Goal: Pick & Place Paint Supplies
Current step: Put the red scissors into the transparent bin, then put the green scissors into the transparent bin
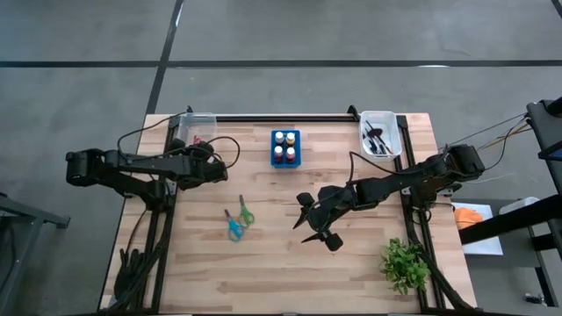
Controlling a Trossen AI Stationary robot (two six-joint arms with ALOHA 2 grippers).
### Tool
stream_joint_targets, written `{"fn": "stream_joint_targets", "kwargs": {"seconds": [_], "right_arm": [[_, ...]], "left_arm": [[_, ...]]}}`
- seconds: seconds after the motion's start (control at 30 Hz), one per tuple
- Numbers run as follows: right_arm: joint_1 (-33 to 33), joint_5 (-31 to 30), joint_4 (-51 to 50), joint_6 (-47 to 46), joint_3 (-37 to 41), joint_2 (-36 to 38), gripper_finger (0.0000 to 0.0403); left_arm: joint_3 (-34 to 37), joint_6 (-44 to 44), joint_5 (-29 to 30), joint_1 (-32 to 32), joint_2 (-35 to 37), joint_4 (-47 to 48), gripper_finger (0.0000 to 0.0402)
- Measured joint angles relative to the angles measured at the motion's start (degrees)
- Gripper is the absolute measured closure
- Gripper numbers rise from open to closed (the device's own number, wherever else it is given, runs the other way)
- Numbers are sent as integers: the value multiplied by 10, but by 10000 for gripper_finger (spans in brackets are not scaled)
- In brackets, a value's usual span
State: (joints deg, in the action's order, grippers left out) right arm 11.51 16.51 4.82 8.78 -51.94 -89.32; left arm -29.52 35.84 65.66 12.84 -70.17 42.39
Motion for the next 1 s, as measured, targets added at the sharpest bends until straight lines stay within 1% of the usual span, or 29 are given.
{"fn": "stream_joint_targets", "kwargs": {"seconds": [0.57,0.67,1.0], "right_arm": [[0,0,1,0,5,0,176],[0,0,1,0,5,0,176],[0,0,1,0,5,0,176]], "left_arm": [[0,0,-1,0,0,-6,374],[0,1,-1,0,0,-11,361],[0,1,-3,0,0,-11,297]]}}
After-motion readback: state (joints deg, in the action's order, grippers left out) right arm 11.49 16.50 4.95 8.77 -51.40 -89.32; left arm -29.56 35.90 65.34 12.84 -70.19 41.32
